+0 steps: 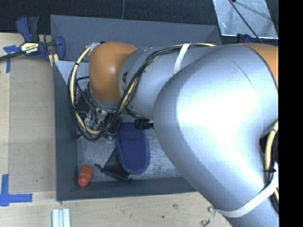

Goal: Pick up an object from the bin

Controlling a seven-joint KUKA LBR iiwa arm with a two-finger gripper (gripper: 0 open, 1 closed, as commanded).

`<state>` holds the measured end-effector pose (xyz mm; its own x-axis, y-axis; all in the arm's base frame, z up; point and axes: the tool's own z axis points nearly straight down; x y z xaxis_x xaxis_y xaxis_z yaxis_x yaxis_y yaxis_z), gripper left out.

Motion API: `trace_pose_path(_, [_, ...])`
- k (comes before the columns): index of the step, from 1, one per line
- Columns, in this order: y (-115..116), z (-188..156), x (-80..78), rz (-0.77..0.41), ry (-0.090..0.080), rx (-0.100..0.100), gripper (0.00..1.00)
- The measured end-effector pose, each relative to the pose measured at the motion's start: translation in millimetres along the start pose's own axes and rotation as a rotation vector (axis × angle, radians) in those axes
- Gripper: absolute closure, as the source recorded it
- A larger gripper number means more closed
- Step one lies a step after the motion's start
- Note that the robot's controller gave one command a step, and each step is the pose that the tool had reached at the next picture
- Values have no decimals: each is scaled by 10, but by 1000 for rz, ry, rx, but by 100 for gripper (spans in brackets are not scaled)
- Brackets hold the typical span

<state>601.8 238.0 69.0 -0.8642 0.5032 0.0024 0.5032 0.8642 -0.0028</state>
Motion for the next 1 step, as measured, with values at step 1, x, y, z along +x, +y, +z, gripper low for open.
trace_pose_path(1, [-2, -2, -3, -2, -1, 0, 0])
